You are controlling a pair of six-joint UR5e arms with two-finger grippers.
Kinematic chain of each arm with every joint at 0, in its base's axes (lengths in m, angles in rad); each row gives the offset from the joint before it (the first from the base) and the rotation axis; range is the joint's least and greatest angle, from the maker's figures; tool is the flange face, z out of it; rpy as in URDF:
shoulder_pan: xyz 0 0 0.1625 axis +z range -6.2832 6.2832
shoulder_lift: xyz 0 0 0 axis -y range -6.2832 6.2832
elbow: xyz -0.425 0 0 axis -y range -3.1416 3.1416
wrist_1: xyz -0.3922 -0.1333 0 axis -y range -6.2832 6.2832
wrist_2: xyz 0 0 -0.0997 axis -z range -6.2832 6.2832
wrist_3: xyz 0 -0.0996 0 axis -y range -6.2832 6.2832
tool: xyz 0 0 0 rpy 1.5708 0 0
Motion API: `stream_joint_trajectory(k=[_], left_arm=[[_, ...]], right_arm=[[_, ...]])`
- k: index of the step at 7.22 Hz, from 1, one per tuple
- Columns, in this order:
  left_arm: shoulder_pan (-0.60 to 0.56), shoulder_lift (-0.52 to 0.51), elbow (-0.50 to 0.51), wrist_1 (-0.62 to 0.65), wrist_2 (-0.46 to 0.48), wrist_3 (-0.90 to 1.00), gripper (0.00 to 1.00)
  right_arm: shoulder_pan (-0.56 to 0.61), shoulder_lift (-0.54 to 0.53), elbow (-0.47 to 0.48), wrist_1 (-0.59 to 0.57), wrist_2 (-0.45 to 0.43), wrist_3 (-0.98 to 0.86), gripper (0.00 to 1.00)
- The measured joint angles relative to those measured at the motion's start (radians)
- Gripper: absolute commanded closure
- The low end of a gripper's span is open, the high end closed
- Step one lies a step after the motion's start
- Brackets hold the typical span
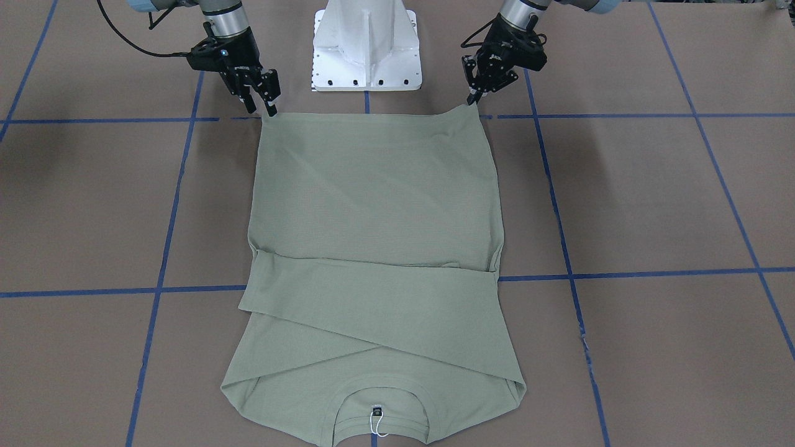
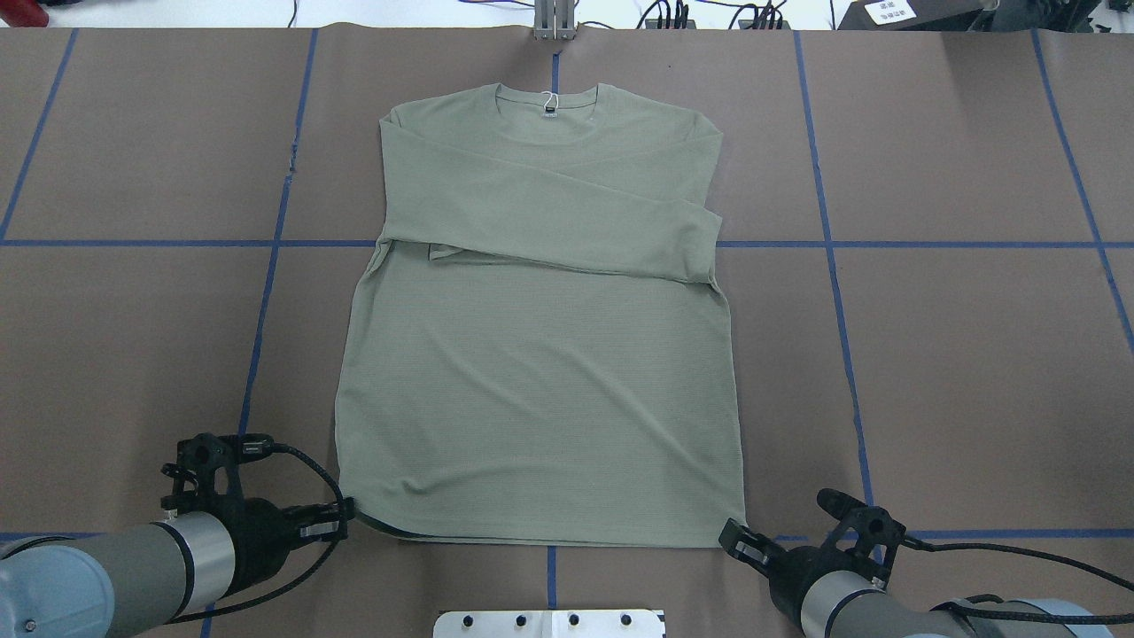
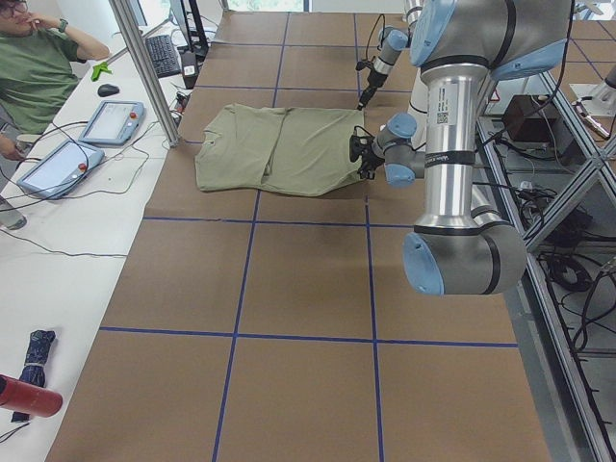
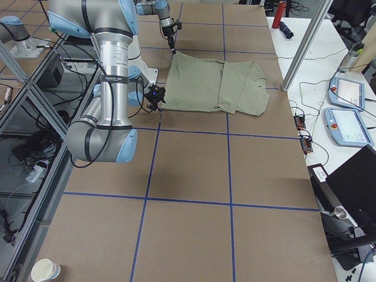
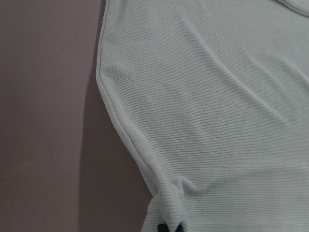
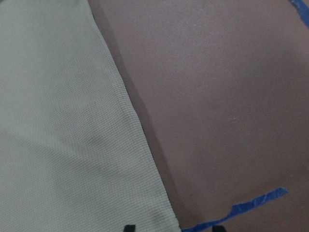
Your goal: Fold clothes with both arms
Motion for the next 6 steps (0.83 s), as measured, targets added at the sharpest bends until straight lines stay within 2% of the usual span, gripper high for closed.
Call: stream_joint_trajectory(k=[2,3,4,5,6], left_arm=[[0.001,0.0,-0.001,0.0,0.0,0.0,1.0],[0.001,0.0,-0.003,0.0,0.0,0.0,1.0],[0.001,0.0,-0.005,0.0,0.0,0.0,1.0],[0.001,0.0,-0.007,0.0,0.001,0.0,1.0],[0.001,0.0,-0.009,0.0,0.0,0.0,1.0]], right_arm=[[-0.005,0.007,-0.003,-0.004,0.0,-0.001,0.64],[-0.005,0.007,-0.004,-0.005,0.0,-0.003,0.77],[-0.005,0.008,-0.005,-0.007,0.0,-0.005,0.95],[-0.003,0.008,-0.005,-0.007,0.0,-0.006,1.0],[0.0,0.009,-0.003,-0.008,0.002,-0.008,1.0]])
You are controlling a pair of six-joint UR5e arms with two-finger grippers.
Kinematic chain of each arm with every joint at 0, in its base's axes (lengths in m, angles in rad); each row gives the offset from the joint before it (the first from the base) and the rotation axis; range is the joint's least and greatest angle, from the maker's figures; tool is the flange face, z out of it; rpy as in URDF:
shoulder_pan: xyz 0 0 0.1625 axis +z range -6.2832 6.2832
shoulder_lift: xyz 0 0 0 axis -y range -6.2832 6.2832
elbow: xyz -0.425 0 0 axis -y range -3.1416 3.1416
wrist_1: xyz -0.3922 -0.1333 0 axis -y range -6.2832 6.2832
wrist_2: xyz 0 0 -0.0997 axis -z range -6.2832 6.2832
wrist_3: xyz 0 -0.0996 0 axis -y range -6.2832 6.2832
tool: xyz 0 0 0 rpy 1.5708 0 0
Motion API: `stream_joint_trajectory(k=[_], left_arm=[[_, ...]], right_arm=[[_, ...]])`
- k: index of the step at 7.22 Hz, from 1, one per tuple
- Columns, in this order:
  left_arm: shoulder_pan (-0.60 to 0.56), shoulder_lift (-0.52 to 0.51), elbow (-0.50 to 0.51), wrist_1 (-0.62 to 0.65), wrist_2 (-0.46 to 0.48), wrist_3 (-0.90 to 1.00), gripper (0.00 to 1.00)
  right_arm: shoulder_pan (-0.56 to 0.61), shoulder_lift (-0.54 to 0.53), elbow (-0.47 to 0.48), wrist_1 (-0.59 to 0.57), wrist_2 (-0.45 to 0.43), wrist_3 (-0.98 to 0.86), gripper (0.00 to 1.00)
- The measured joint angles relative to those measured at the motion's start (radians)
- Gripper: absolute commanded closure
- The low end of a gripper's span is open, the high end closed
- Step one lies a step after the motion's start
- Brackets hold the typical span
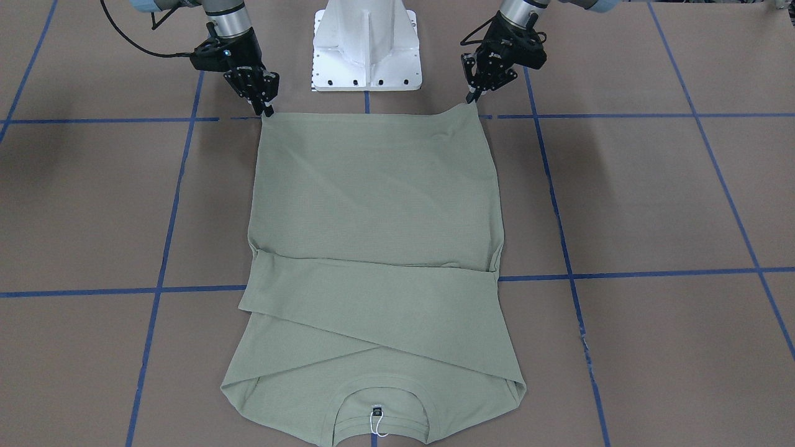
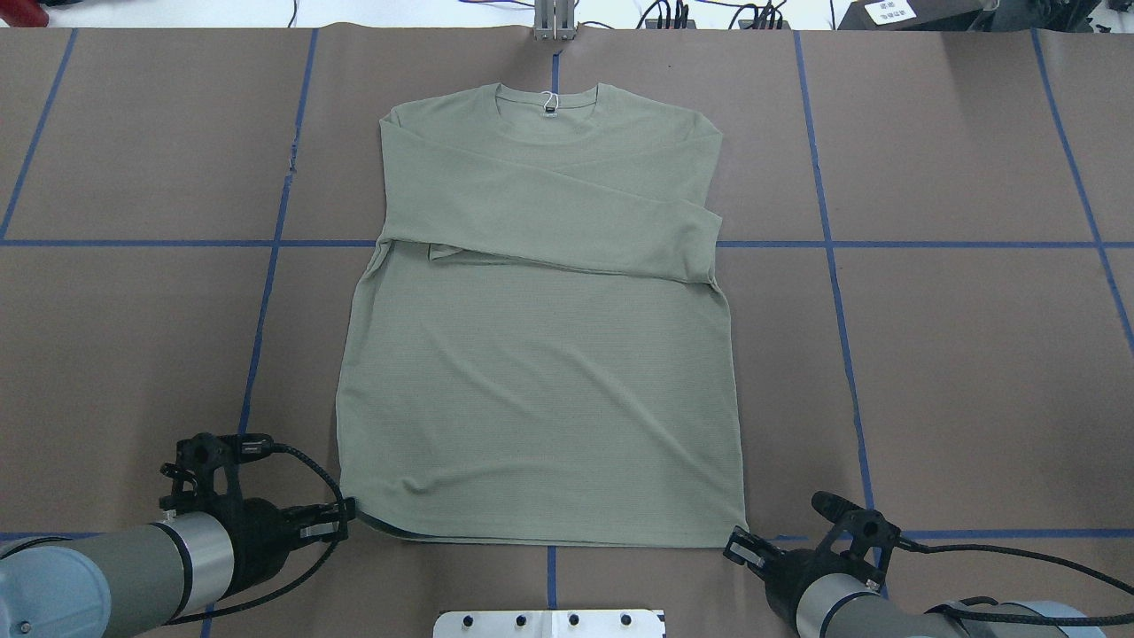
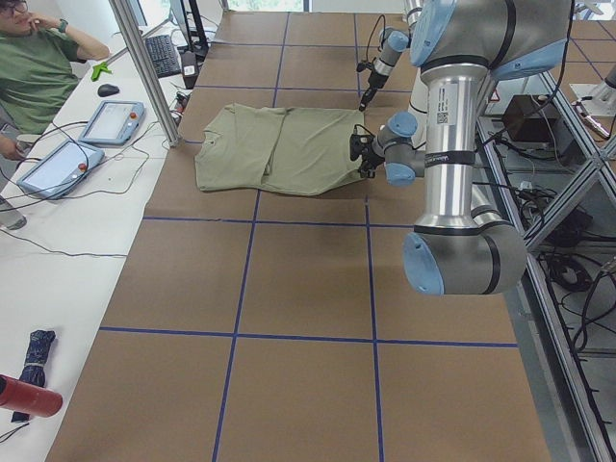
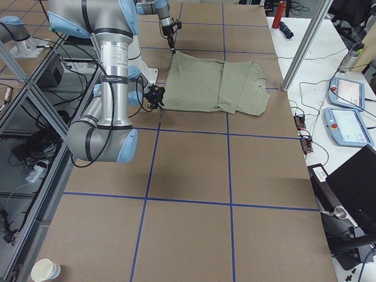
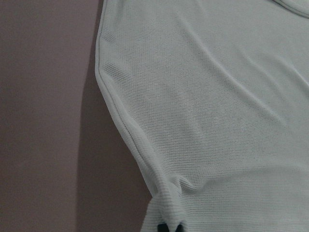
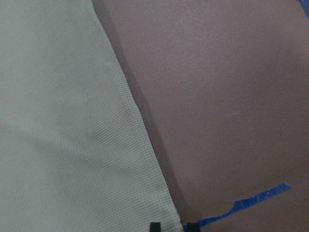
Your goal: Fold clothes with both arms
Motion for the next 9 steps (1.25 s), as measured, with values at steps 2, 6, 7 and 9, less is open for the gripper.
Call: stream_joint_trajectory(k=[2,6,7,9], left_arm=[[0.0,0.0,-0.005,0.001,-0.001,0.0,1.0],[-0.006,0.001,-0.258,0.216,-0.085,0.006,1.0],[-0.01,-0.001,-0.379,0.328,-0.15,0.008,1.0],[-0.062,-0.046,-0.513,0.497,-0.292,0.033,1.0]], right_arm=[[0.019,0.025,0.02,-0.066,0.006,-0.004,1.0],[0.004,0.06,0.328,-0.462,0.061,-0.017,1.0],[-0.026,0.068,0.455,-0.584,0.087,-0.017,1.0],[-0.005,0.152,0.603,-0.802,0.181,-0.03,1.0]])
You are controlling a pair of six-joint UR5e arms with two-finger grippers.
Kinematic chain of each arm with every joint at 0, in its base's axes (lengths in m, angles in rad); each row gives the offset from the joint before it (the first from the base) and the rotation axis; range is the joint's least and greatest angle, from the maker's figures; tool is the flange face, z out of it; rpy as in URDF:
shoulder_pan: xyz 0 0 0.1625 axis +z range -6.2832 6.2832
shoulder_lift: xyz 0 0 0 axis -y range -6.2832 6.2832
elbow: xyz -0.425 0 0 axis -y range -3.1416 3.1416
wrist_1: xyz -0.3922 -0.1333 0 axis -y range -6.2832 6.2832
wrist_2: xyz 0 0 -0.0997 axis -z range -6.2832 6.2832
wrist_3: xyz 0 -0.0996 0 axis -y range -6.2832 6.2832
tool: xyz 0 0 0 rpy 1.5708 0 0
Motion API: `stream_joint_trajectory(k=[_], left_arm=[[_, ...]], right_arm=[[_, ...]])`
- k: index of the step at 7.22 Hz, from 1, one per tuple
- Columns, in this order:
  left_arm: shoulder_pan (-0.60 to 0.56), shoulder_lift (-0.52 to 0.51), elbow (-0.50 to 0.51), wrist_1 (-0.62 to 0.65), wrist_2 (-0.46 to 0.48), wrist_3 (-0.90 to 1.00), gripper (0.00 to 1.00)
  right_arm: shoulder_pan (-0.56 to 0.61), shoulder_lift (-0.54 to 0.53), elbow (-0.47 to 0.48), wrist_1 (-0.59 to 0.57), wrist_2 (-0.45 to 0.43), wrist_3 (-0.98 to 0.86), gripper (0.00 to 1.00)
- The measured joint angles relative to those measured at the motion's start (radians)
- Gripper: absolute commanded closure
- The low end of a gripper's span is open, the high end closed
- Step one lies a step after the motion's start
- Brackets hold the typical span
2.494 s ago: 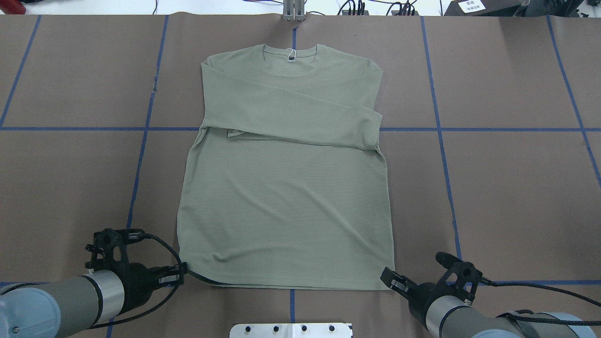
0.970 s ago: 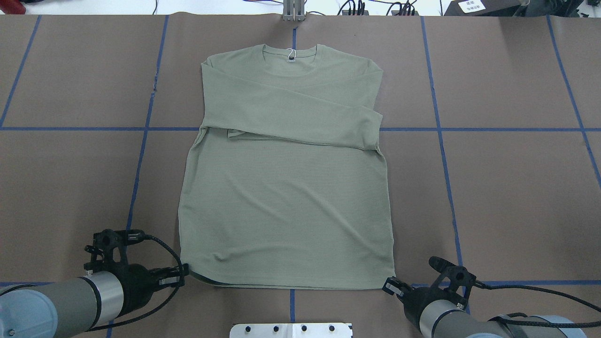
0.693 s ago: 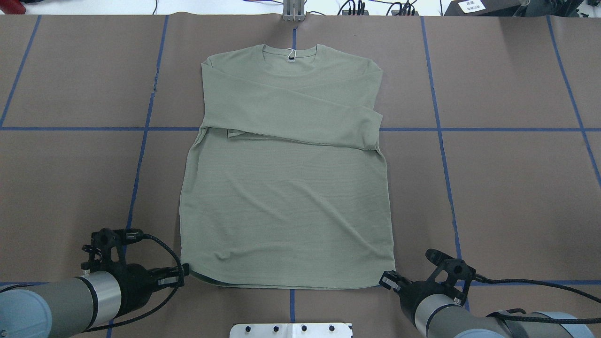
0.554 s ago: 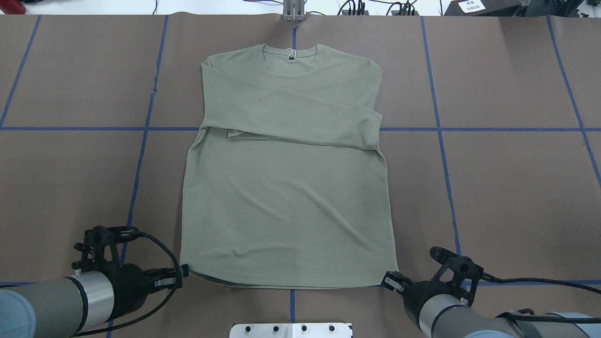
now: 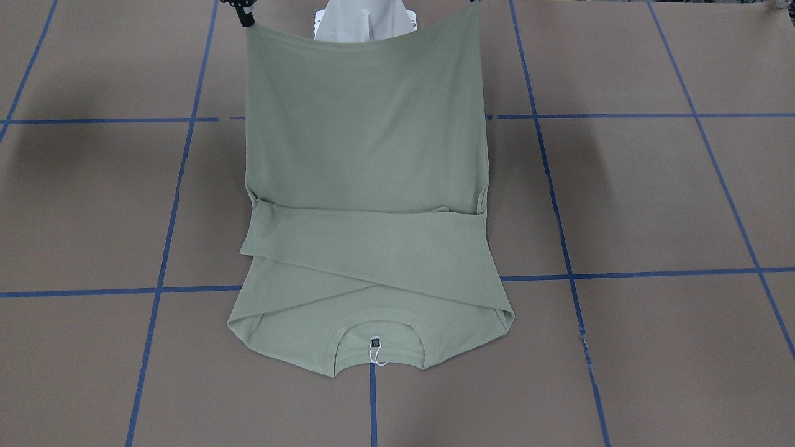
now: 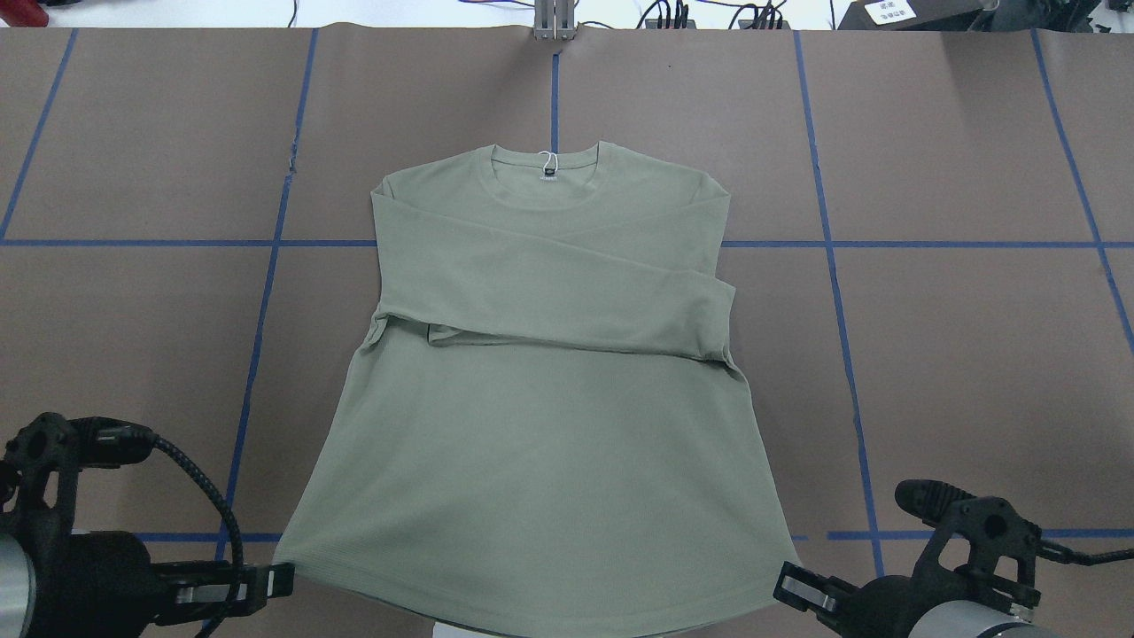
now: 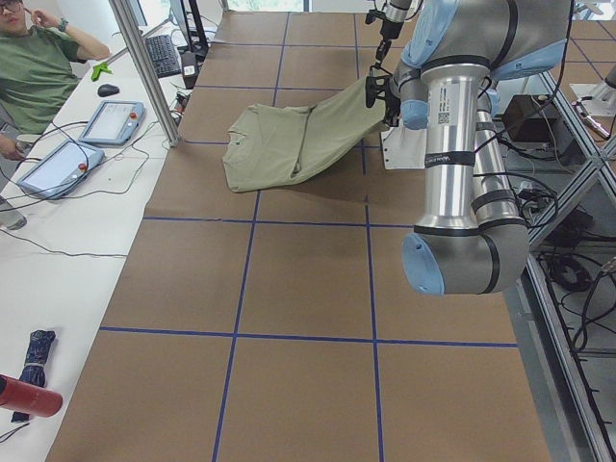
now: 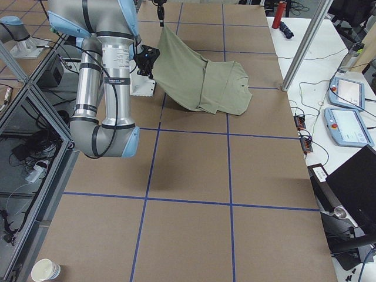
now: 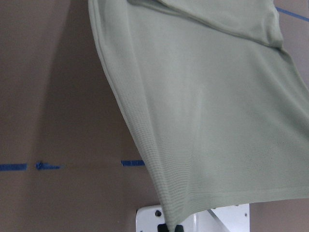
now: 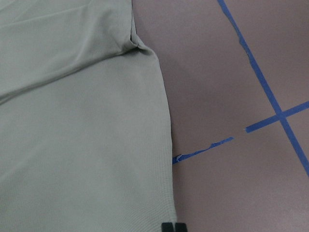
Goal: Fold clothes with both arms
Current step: 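Lift both hem corners and fold them up toward the collar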
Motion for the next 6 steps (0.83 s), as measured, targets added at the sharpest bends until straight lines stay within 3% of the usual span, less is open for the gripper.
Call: stream_joint_trajectory(k=[1,2,4,6], left_arm=[[-0.042,-0.058,0.025,0.038,-0.036,0.07,1.0],[-0.1,-0.141,0.112,0.053,-0.05,0.15,1.0],[-0.274,-0.316,0.36,0.061,-0.062,0.308,1.0],[-0.446,-0.422,0.537,0.062,-0.066,0.449,1.0]], right_arm=[[0.07,0.064,-0.003,-0.062,0.058,-0.06,1.0],[0.164,0.141,-0.053,-0.089,0.101,-0.155,1.0],[0.384,0.259,-0.202,-0.101,0.21,-0.338,1.0],[0.555,0.339,-0.344,-0.098,0.283,-0.454,1.0]])
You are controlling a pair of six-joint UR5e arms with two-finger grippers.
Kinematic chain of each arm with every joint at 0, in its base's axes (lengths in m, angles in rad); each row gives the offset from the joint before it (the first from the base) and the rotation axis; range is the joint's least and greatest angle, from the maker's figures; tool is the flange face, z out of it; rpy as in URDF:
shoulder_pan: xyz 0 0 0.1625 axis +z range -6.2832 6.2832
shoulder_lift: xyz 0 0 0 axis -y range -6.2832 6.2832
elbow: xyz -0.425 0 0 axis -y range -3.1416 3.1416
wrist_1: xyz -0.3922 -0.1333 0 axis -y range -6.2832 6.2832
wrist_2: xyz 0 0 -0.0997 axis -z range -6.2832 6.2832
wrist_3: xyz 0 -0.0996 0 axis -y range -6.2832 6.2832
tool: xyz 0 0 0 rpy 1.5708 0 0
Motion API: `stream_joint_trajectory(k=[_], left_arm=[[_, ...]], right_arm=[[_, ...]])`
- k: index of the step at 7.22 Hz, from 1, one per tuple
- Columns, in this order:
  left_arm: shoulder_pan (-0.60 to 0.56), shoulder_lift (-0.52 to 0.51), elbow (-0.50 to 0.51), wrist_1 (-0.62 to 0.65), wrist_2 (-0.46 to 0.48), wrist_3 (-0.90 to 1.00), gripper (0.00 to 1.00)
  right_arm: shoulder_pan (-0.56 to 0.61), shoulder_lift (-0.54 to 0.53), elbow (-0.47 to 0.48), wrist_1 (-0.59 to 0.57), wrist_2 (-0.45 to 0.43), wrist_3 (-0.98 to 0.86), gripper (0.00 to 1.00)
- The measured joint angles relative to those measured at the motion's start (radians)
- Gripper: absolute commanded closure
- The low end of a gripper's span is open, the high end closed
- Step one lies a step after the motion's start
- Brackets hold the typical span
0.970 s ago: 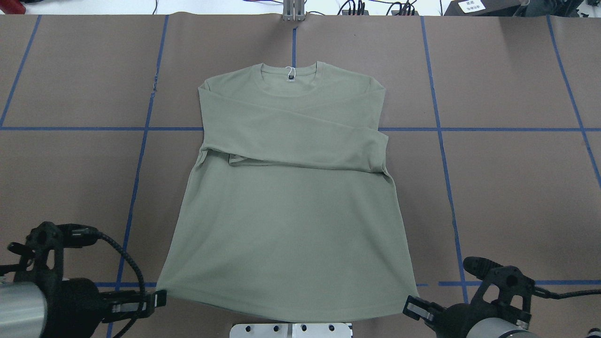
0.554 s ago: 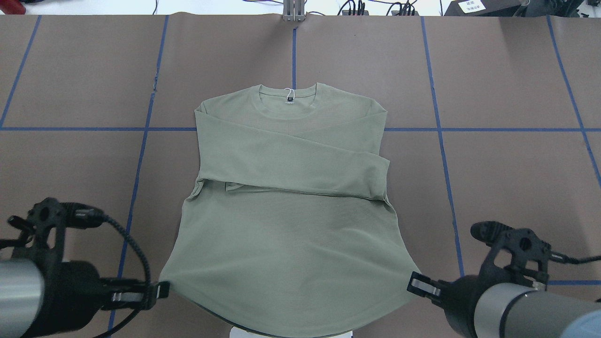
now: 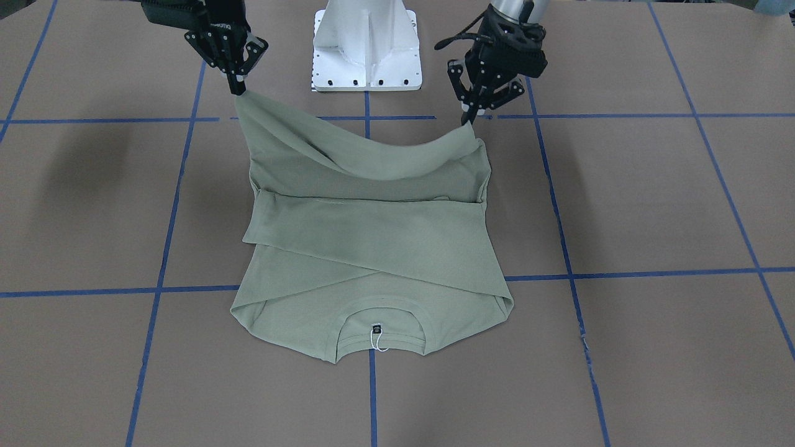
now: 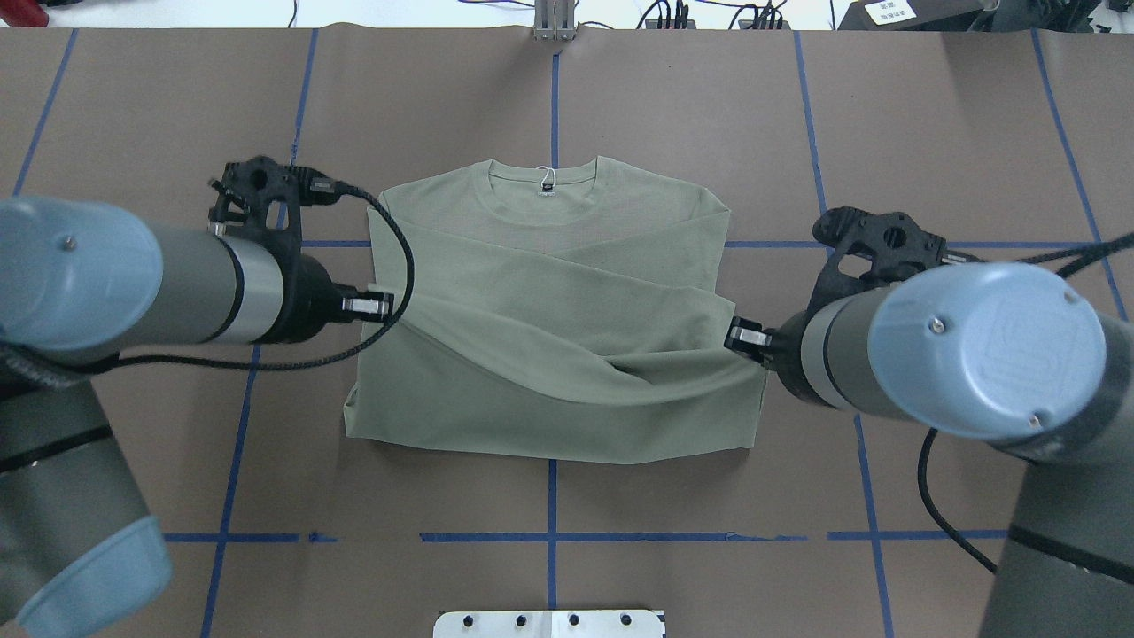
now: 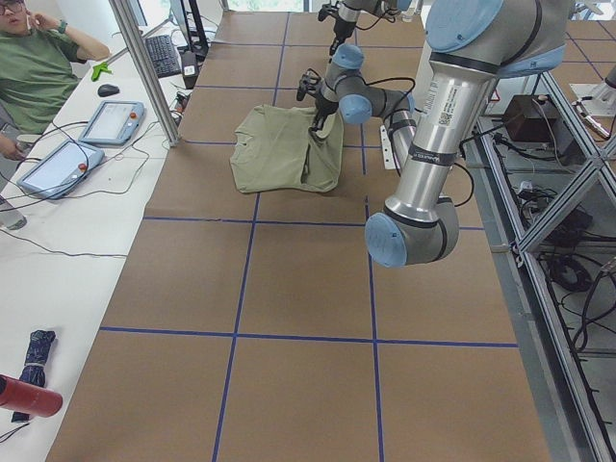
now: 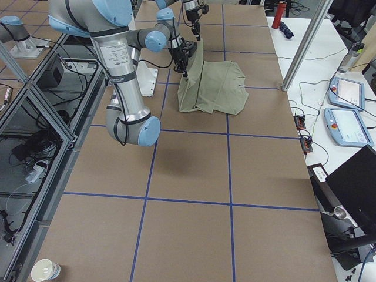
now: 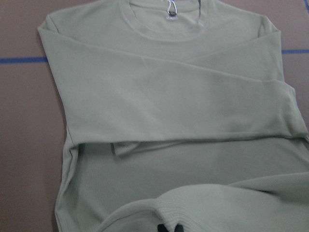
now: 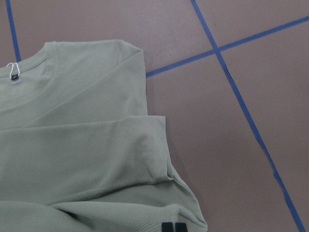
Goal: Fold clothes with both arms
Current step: 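Lift both hem corners and fold them up toward the collar, then lay the hem down near the collar and open both grippers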
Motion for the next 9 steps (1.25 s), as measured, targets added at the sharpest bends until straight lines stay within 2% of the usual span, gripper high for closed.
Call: stream_joint_trajectory(k=[1,4,7,9], left_arm=[[-0.066,-0.038,0.067,-0.001,0.0,0.052,1.0],[-0.14,-0.174,0.3,-0.033,0.008,0.1,1.0],[-0.146,-0.23,0.569,-0.235,0.057,0.109,1.0],[-0.146,-0.247,0.688,-0.308,0.092,0.111,1.0]], right_arm=[[0.068,0.032,-0.077,0.025,0.023,-0.052,1.0],[0.211,0.088,-0.377,0.268,0.074,-0.144,1.0],[0.254,0.244,-0.684,0.349,0.077,-0.175,1.0],[0.275,0.299,-0.885,0.49,0.075,-0.194,1.0]])
